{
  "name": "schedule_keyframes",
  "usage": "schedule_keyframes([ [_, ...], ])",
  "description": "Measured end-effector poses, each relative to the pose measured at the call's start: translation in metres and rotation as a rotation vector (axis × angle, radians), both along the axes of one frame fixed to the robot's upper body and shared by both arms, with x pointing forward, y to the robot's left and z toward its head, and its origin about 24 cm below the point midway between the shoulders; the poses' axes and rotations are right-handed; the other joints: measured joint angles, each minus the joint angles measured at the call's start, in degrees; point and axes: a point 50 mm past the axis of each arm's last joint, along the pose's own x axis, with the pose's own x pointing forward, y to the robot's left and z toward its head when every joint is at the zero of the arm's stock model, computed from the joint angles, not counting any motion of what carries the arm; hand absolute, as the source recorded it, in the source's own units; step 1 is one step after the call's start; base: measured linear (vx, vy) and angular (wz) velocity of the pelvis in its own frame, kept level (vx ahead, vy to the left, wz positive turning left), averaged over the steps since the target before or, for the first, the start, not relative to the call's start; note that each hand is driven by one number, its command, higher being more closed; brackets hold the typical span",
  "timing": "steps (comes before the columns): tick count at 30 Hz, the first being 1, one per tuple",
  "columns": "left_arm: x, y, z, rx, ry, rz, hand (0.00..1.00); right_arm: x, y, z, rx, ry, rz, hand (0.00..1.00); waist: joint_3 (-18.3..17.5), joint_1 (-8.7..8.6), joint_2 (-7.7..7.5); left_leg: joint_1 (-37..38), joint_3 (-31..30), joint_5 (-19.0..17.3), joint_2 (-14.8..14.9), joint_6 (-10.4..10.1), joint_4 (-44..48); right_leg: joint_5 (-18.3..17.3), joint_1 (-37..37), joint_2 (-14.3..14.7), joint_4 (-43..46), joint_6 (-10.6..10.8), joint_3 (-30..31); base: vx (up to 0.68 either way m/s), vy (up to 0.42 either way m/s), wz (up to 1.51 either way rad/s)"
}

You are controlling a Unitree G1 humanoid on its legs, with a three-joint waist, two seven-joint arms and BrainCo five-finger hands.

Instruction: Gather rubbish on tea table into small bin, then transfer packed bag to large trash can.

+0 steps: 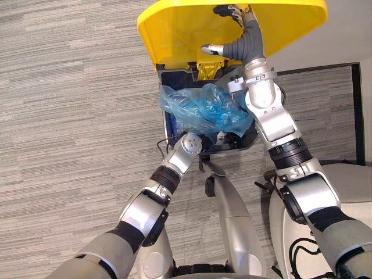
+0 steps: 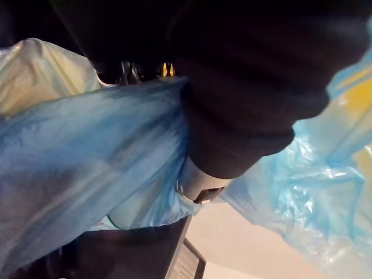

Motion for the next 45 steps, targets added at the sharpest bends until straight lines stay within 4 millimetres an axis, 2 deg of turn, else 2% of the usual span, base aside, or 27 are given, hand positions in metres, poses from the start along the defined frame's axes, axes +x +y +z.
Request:
schedule_keyframes([
  [6,-0.001,0.0,-0.002,0.007,0.005,0.002,0.0,-0.001,-0.001,-0.006,0.001,0.009,0.003,0.0,0.0,0.74,-0.09,0.5,0.0,0.1,-0.2,-0.1,-0.1,0.0,0.5,-0.3,0.3,0.0,-0.1,0.0,-0.003,0.01],
  [8,-0.002,0.002,-0.007,0.007,0.018,0.007,0.0,0.001,-0.004,-0.018,0.0,0.047,-0.003,0.0,-0.1,1.07,-0.2,2.0,-0.3,0.2,-0.3,-0.3,-0.8,-0.4,2.0,-0.6,0.4,-0.4,-0.5,0.0,-0.022,0.11],
  [13,-0.004,0.006,-0.018,0.01,0.047,0.027,0.0,0.002,-0.004,-0.034,0.0,0.095,0.001,0.0,-1.3,1.21,-2.24,3.0,-0.3,0.9,-0.9,-0.6,-2.2,-1.0,2.4,-1.3,0.8,-0.6,-0.6,0.0,-0.026,0.09],
  [19,-0.005,0.006,-0.017,-0.009,0.041,0.028,0.0,0.003,-0.008,-0.045,-0.032,0.116,-0.026,0.0,-1.3,1.26,-2.28,5.2,-0.4,1.7,-1.4,-0.7,-3.6,-1.3,4.3,-1.9,0.8,-0.2,-1.0,0.0,-0.019,0.07],
  [22,-0.011,0.006,-0.012,-0.056,0.013,0.007,0.0,0.004,-0.013,-0.058,-0.032,0.153,-0.04,0.0,-1.3,1.38,-2.28,6.7,-1.1,2.3,-2.0,-0.8,-4.9,-1.8,5.9,-2.5,0.8,-0.1,-1.6,-0.01,-0.018,0.17],
  [24,-0.015,0.011,-0.014,-0.076,-0.001,-0.004,0.0,0.004,-0.021,-0.075,-0.045,0.201,-0.063,0.0,-2.2,1.7,-3.53,7.2,-2.0,3.3,-2.9,-1.1,-6.3,-2.3,6.2,-3.1,1.2,-0.7,-2.4,0.0,-0.037,0.25],
  [25,-0.016,0.014,-0.015,-0.082,-0.002,-0.004,0.0,0.004,-0.025,-0.08,-0.044,0.213,-0.077,0.0,-2.3,1.97,-3.66,7.4,-2.5,3.6,-3.0,-1.3,-6.6,-2.4,6.5,-3.2,1.2,-0.7,-2.7,0.01,-0.045,0.24],
  [26,-0.018,0.019,-0.019,-0.091,0.005,0.0,0.0,0.004,-0.033,-0.092,-0.043,0.25,-0.104,0.0,-2.3,2.58,-3.66,8.2,-3.3,3.8,-2.9,-1.7,-7.0,-2.7,7.6,-3.1,1.2,-0.7,-3.4,0.02,-0.044,0.26],
  [28,-0.023,0.035,-0.031,-0.116,0.029,0.028,0.0,0.007,-0.042,-0.116,-0.055,0.335,-0.141,0.0,-2.3,2.75,-3.66,10.7,-4.1,4.6,-2.9,-1.8,-8.7,-3.5,10.0,-3.4,1.2,-0.4,-4.4,0.02,-0.049,0.3],
  [29,-0.028,0.049,-0.038,-0.14,0.038,0.053,0.0,0.007,-0.051,-0.132,-0.05,0.389,-0.168,0.0,-2.3,2.84,-3.69,12.5,-4.4,5.1,-3.2,-1.9,-10.1,-4.1,11.5,-3.8,1.3,-0.6,-4.8,0.01,-0.038,0.24],
  [30,-0.031,0.056,-0.041,-0.153,0.042,0.064,0.0,0.005,-0.056,-0.138,-0.043,0.408,-0.181,0.0,-2.3,2.93,-3.7,13.2,-4.6,5.2,-3.3,-1.9,-10.7,-4.4,12.1,-4.0,1.3,-0.5,-5.0,0.01,-0.059,0.28],
  [33,-0.046,0.1,-0.062,-0.224,0.083,0.167,0.0,-0.005,-0.077,-0.171,-0.081,0.503,-0.246,0.0,-3.0,2.97,-3.55,15.3,-5.7,6.3,-4.0,-1.5,-13.4,-5.8,13.9,-4.2,1.3,0.5,-5.6,0.01,-0.061,0.25],
  [34,-0.052,0.112,-0.071,-0.231,0.109,0.197,0.0,-0.008,-0.083,-0.182,-0.082,0.541,-0.263,0.0,-3.9,3.13,-3.66,15.7,-5.8,6.9,-4.1,-2.0,-14.0,-6.0,14.1,-4.3,1.3,0.6,-5.7,0.04,-0.033,0.12],
  [35,-0.062,0.126,-0.085,-0.246,0.149,0.239,0.0,-0.013,-0.091,-0.198,-0.078,0.593,-0.287,0.0,-4.7,3.84,-3.5,16.8,-5.8,7.1,-4.1,-2.0,-15.0,-6.4,14.9,-4.3,1.4,0.5,-5.8,0.08,-0.033,0.06],
  [37,-0.079,0.144,-0.104,-0.283,0.209,0.292,0.0,-0.023,-0.099,-0.218,-0.09,0.658,-0.302,0.0,-5.4,4.19,-3.4,19.3,-5.8,7.5,-4.1,-2.0,-16.5,-6.8,16.6,-4.4,1.9,0.8,-5.9,0.09,-0.02,0.07],
  [42,-0.126,0.184,-0.153,-0.272,0.382,0.442,0.0,-0.037,-0.102,-0.249,-0.084,0.768,-0.308,0.0,-9.2,4.47,-3.29,21.9,-5.7,7.8,-4.1,-1.9,-17.8,-7.4,19.0,-4.5,1.5,1.7,-6.1,0.04,-0.001,0.04],
  [45,-0.15,0.203,-0.181,-0.253,0.506,0.532,0.0,-0.044,-0.096,-0.266,-0.07,0.831,-0.287,0.0,-9.4,4.61,-3.27,24.6,-5.7,7.7,-3.9,-1.7,-17.7,-7.9,22.1,-3.7,0.8,2.4,-5.4,0.0,0.0,0.0],
])
